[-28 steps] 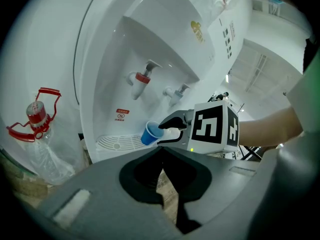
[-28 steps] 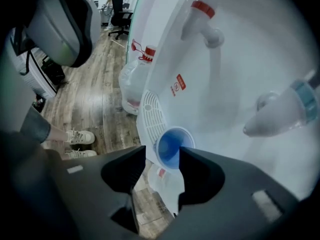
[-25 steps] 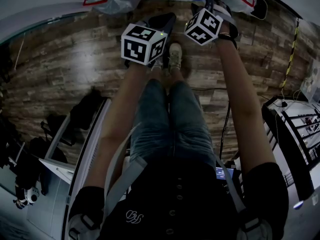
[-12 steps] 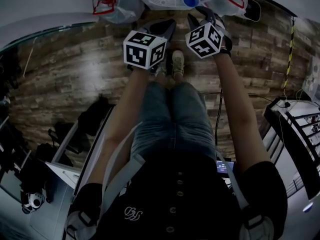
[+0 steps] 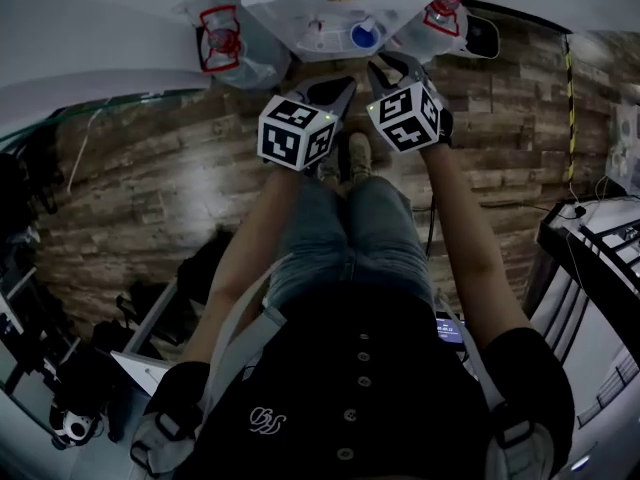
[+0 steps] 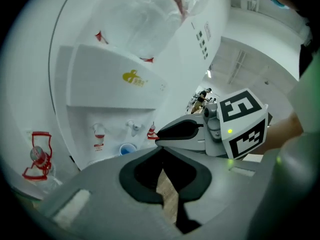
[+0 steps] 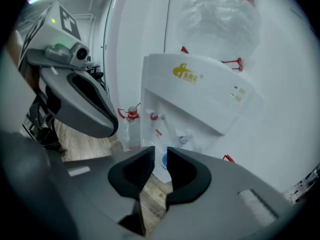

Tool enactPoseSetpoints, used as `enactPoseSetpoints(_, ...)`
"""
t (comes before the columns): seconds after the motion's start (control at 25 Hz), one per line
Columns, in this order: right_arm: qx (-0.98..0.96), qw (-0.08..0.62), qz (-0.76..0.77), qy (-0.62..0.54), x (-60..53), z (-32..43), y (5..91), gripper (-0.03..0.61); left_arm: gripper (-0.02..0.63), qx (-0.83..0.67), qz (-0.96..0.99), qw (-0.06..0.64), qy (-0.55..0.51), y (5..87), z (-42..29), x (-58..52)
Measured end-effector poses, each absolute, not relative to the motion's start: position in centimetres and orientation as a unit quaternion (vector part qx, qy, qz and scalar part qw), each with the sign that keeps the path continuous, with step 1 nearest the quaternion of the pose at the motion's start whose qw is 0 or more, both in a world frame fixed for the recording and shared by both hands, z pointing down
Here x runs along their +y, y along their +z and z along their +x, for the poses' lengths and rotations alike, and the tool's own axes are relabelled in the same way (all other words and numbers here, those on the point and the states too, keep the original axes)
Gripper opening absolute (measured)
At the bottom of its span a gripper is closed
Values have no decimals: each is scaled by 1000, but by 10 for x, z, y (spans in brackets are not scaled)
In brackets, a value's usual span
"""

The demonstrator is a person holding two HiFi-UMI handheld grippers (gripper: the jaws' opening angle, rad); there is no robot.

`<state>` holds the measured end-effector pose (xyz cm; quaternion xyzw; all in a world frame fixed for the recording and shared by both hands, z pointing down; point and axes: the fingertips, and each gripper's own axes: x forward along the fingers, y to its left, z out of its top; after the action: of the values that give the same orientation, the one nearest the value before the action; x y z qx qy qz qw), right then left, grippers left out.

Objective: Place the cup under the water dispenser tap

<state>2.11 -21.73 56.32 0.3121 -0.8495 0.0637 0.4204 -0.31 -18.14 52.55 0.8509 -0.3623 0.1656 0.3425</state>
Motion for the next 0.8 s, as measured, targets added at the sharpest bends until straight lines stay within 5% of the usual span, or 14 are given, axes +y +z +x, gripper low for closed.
enactPoseSetpoints(0.2, -858, 366, 350, 87, -213, 23, 510, 0, 1, -349, 870, 315, 149, 478, 3, -182)
enactPoseSetpoints(0.8, -879, 252, 384, 126, -178, 37, 404, 0, 0, -337, 888, 299, 97, 403, 5, -161)
